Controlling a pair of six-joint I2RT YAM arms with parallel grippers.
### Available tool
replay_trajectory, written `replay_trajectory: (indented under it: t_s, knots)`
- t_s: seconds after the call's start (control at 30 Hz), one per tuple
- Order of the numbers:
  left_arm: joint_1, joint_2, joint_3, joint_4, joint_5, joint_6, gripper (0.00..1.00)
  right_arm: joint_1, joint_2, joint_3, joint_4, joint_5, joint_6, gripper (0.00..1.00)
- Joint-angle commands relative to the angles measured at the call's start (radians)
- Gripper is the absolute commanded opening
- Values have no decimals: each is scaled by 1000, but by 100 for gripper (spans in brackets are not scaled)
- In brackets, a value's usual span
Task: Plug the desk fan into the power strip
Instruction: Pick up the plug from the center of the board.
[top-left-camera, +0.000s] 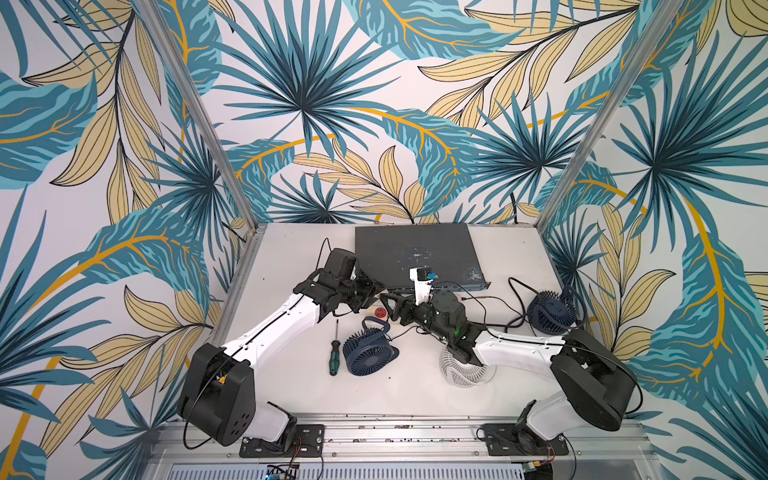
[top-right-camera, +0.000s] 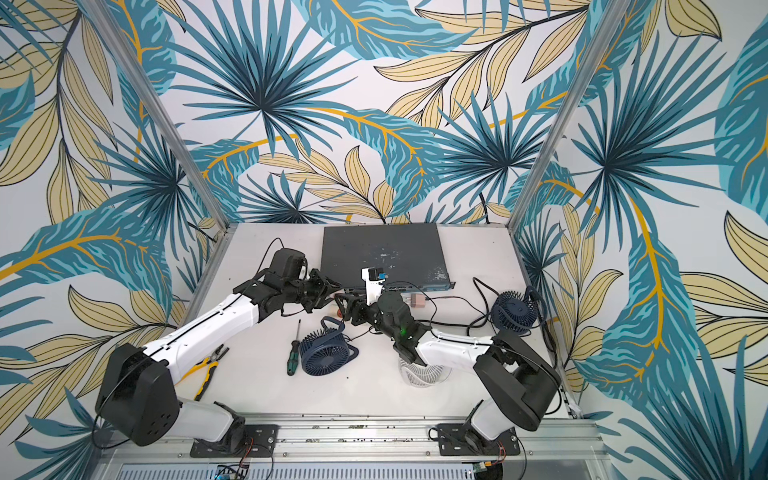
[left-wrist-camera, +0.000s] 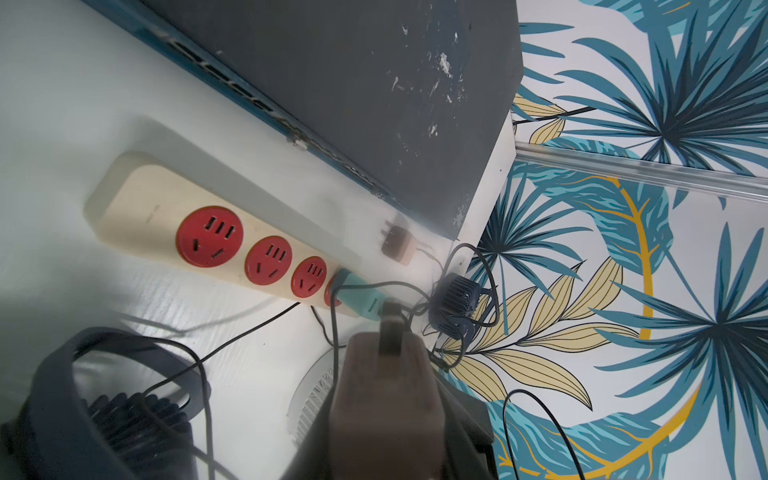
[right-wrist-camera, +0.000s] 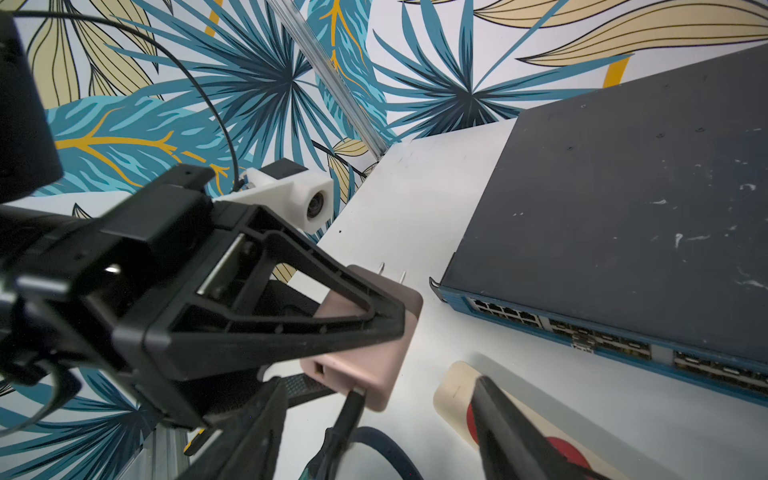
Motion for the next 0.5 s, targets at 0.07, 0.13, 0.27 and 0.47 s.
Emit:
replay_trajectory:
  t_s: [0.07, 0.13, 0.27, 0.47]
  knots:
    - [-5, -36, -17, 37, 15, -21, 22, 8, 36, 54, 14, 31, 6, 70]
    - [-5, -41, -18, 37, 16, -24, 22, 8, 50, 74, 3, 28, 5, 69]
    - [-4, -45, -21, 42, 15, -29, 22, 12, 82, 104, -1, 13, 13, 67]
    - [-6, -43, -24, 52, 27, -43, 22, 19, 111, 118, -1, 25, 23, 61]
